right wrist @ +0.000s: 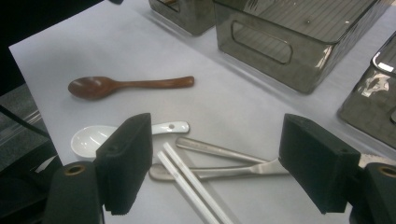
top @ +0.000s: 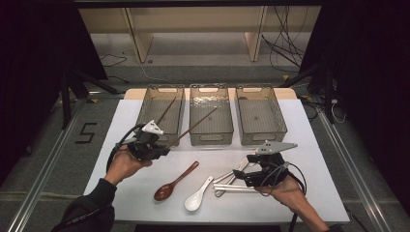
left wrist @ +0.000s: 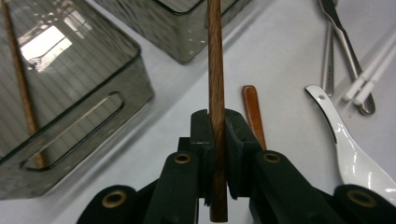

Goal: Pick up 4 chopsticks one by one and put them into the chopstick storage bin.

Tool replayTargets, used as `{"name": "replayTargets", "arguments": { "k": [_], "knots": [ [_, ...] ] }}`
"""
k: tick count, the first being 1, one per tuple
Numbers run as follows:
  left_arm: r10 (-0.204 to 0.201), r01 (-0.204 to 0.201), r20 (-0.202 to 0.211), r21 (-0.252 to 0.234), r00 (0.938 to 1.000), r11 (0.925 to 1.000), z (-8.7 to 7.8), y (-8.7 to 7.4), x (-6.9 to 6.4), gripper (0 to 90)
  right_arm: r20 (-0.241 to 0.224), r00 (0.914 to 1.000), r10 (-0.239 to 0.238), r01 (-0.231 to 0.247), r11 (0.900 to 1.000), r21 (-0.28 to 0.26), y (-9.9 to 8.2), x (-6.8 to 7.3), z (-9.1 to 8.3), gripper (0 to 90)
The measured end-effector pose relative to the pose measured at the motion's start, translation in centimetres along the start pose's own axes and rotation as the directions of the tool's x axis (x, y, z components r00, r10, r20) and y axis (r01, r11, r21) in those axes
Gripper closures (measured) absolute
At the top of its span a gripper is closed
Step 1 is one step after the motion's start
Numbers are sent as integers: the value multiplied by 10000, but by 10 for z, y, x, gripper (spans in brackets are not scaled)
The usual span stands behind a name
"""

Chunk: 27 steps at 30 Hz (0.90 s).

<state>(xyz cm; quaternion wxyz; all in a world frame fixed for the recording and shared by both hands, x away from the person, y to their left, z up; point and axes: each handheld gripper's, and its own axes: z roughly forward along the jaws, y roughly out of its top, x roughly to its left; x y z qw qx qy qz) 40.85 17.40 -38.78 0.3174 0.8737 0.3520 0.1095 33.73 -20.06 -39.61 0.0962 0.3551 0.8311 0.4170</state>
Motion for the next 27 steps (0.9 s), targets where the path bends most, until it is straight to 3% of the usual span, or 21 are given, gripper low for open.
{"name": "replayTargets", "arguments": {
  "k": [6,11,16,22,27],
  "knots": [
    [-734,725,-233,-343,9970,9968,-4,2,19,830,-82,10000,-43,44,9999,147,-3,2,0,269],
    [-1082,1057,-505,-504,9928,9931,-8,6,33,830,-95,9999,-54,56,9998,197,-5,2,1,271],
    [-1614,1568,-686,-686,9845,9853,-6,10,49,831,-135,9999,-86,89,9998,195,-5,3,0,271],
    [-2286,2227,-857,-732,9697,9721,2,17,66,831,-131,9999,-60,63,9998,164,-7,3,-2,263],
    [-2488,2431,-1026,-651,9631,9678,7,20,76,830,-118,9999,-17,19,9999,150,-8,2,-4,262]
  ]
}}
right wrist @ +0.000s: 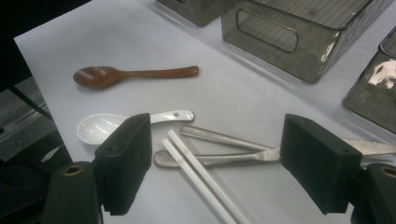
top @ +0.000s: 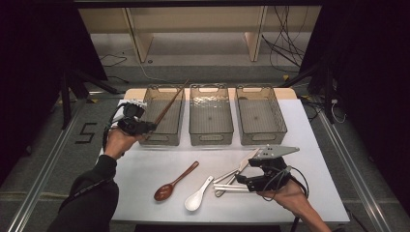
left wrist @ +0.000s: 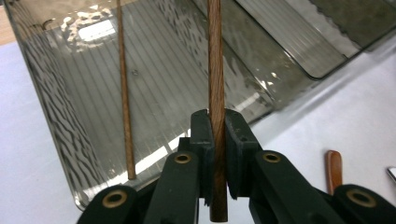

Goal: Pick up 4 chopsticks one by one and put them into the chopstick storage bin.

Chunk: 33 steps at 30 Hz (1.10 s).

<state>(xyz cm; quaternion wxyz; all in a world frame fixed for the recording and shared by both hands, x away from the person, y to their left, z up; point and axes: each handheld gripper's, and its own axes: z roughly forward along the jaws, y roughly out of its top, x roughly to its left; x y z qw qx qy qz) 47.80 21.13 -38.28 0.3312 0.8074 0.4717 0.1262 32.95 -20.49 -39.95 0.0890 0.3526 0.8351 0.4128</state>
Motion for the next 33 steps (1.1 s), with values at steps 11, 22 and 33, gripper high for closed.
{"name": "replayTargets", "arguments": {
  "k": [11,22,33],
  "knots": [
    [-617,619,-306,62,9976,9981,10,6,23,830,-116,9998,-131,132,9999,110,0,2,2,262],
    [-886,912,-587,418,9943,9950,23,9,36,830,-144,9998,-119,119,9999,49,0,2,1,258],
    [-1005,1066,-829,736,9915,9916,35,10,41,825,-187,9997,-131,131,9999,14,1,2,0,254]
  ]
}}
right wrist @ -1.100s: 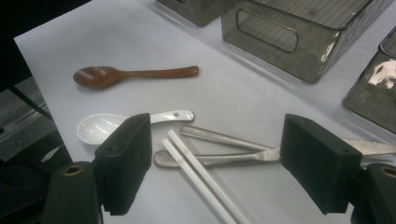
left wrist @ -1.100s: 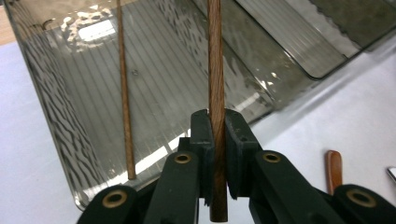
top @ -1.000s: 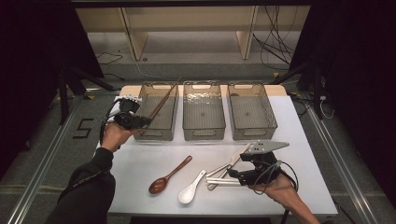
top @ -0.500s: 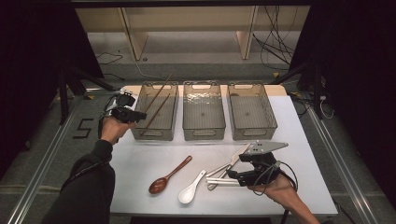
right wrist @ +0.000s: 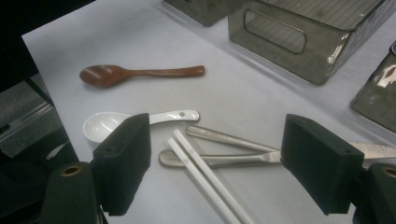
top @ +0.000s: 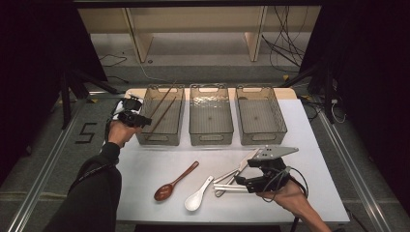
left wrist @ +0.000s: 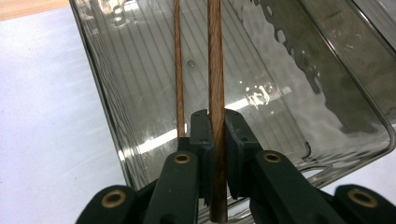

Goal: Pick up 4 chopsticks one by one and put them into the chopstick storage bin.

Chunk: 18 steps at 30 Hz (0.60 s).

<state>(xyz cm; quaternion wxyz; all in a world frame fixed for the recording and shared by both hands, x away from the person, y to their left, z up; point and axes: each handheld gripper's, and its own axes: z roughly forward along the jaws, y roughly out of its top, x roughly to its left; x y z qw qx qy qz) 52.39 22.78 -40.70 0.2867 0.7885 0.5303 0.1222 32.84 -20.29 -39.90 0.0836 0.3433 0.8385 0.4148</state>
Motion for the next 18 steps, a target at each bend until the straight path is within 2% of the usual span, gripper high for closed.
{"name": "replayTargets", "arguments": {
  "k": [4,7,9,14,18],
  "knots": [
    [108,-103,-181,263,9998,9996,4,1,-3,820,8,10000,-8,8,10000,-19,0,0,0,254],
    [67,-61,-277,228,9996,9997,4,2,-3,710,10,10000,-7,7,10000,-23,0,0,0,256],
    [-25,27,-206,100,9998,9999,1,2,-2,643,1,10000,0,0,10000,-23,0,0,0,256],
    [88,-83,187,-292,9998,9995,-12,0,-5,451,0,10000,29,-29,10000,-24,0,0,-1,256],
    [259,-213,594,-761,9979,9969,-25,-6,-15,337,6,10000,3,-3,10000,-18,1,0,-1,255]
  ]
}}
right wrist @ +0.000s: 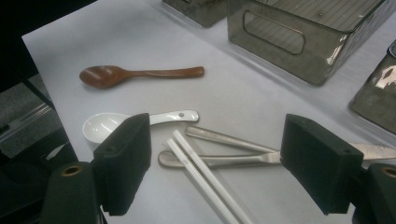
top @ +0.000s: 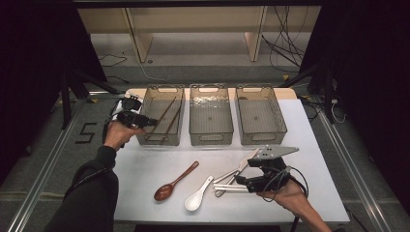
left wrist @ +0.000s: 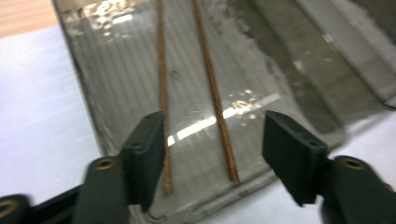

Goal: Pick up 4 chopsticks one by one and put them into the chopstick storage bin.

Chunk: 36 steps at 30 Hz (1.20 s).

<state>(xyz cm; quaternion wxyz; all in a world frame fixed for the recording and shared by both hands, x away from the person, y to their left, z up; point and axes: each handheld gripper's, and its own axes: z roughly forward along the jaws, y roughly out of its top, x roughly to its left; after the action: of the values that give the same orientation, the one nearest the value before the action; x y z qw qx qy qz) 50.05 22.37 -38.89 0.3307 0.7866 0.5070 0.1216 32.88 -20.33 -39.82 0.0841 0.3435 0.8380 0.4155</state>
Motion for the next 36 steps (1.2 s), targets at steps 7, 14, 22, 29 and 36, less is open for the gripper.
{"name": "replayTargets", "arguments": {
  "k": [7,14,22,29,36],
  "knots": [
    [306,-268,806,-484,9963,9985,-18,-13,-17,239,50,9999,-98,98,9999,41,0,0,1,255],
    [635,-561,1162,-662,9912,9962,-29,-26,-35,218,131,9996,-232,230,9996,147,0,1,1,255],
    [1222,-1088,1532,-929,9806,9897,-35,-34,-60,192,167,9993,-340,335,9991,269,0,0,3,255],
    [1414,-1260,1605,-1027,9768,9867,-35,-42,-70,186,220,9989,-421,413,9985,370,-1,0,4,259],
    [1550,-1334,1785,-1270,9717,9829,-38,-51,-78,182,383,9964,-750,715,9937,857,-3,-3,7,270]
  ]
}}
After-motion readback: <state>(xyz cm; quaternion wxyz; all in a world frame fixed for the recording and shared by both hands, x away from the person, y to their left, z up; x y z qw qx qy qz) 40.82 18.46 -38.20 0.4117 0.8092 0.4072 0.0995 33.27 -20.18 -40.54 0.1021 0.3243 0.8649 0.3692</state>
